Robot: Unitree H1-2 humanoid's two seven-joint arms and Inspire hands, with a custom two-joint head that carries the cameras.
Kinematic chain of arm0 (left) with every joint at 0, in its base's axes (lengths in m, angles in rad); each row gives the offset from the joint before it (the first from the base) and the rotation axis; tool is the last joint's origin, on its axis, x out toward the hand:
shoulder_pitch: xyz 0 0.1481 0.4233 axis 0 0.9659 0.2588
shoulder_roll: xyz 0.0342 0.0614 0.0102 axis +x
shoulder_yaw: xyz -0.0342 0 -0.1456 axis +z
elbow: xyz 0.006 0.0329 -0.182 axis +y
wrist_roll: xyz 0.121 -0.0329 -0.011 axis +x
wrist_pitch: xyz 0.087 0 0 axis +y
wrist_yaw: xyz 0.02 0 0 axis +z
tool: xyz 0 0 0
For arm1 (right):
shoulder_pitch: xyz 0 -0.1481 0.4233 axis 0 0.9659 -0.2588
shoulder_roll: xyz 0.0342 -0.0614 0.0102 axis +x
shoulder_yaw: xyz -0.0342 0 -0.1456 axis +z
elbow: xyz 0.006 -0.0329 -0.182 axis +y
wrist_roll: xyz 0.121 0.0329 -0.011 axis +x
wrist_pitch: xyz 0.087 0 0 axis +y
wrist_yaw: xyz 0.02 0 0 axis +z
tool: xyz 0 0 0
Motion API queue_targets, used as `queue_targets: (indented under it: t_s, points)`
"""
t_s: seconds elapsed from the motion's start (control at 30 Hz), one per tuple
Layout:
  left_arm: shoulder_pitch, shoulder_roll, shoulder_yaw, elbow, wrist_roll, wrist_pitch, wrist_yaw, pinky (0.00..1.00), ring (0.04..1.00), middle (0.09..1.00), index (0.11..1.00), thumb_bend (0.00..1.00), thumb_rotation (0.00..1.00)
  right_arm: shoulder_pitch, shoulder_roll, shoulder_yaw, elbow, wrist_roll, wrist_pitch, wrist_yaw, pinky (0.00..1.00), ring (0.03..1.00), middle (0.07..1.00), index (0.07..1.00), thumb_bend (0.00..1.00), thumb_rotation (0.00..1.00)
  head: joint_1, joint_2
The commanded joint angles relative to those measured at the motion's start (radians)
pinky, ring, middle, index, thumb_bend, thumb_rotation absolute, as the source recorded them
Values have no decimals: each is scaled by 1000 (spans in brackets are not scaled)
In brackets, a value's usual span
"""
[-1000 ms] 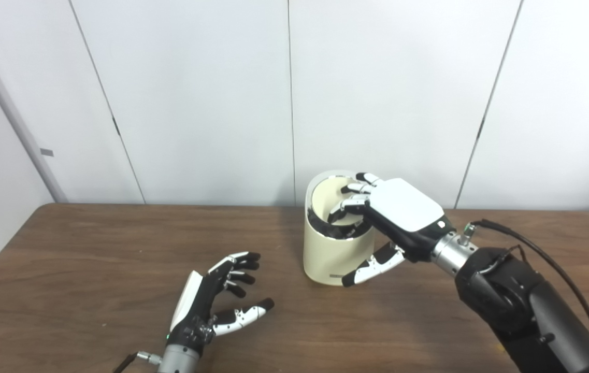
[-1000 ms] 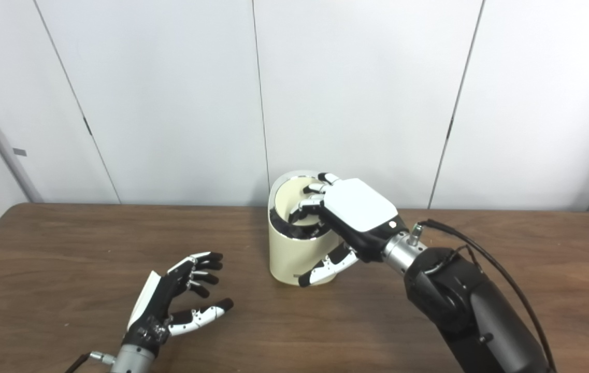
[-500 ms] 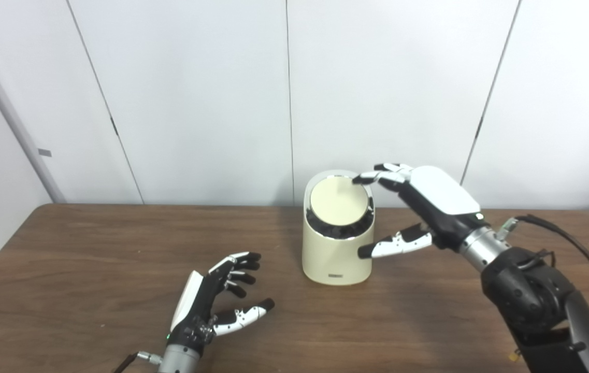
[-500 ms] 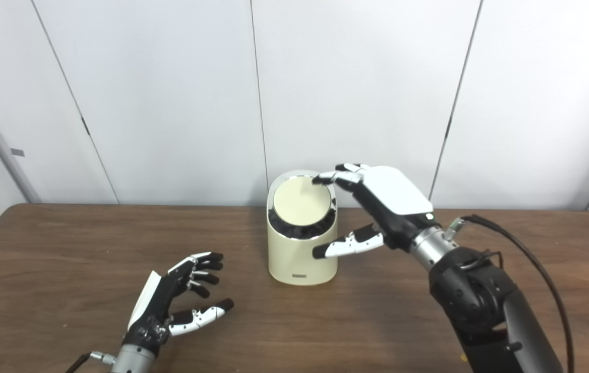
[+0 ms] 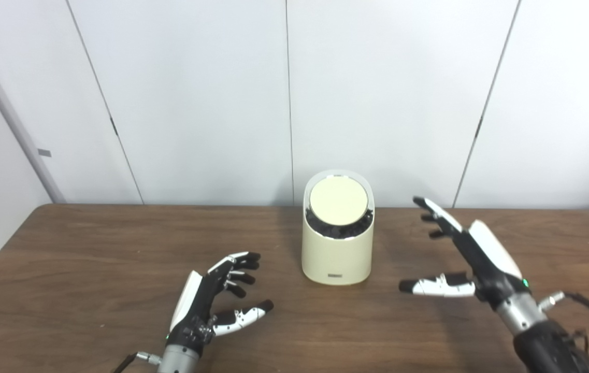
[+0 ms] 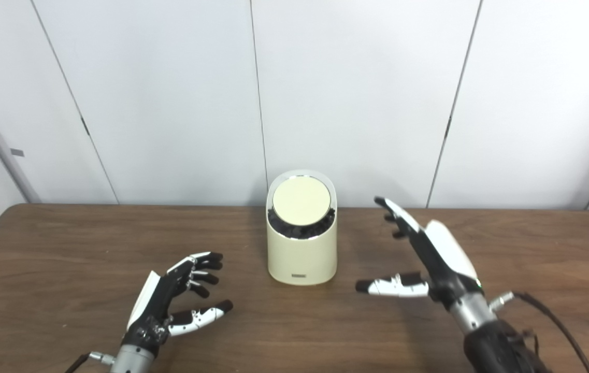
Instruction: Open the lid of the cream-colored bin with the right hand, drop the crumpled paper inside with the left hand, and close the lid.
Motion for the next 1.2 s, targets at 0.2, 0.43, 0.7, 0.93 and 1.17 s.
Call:
queue_targets:
  t_s: [0.2,0.43,0.7,0.93,1.17]
  points:
    - [-33,23,4,-23,-6,-27,-3,551,673,755,778,703,55,24,18,-16,18,64,-68,-63,779,898,956,937,783,303,-6,-4]
    - [-37,22,9,-21,-26,-41,-7,556,666,746,793,699,29,34,28,-20,63,92,-94,-84,799,905,959,932,781,294,-18,-8]
    - [-37,18,10,-23,-41,-45,-10,567,695,765,826,704,54,52,35,-10,44,69,-65,-96,757,869,946,926,781,303,-26,-5]
    - [-37,16,11,-19,-56,-61,-12,560,692,770,820,711,53,58,57,-13,21,67,-45,-102,766,866,937,912,784,293,-26,-4]
    - [-33,13,13,-27,-57,-50,-15,573,702,776,824,701,61,65,71,-9,-8,58,-28,-100,748,850,923,897,780,281,-27,0]
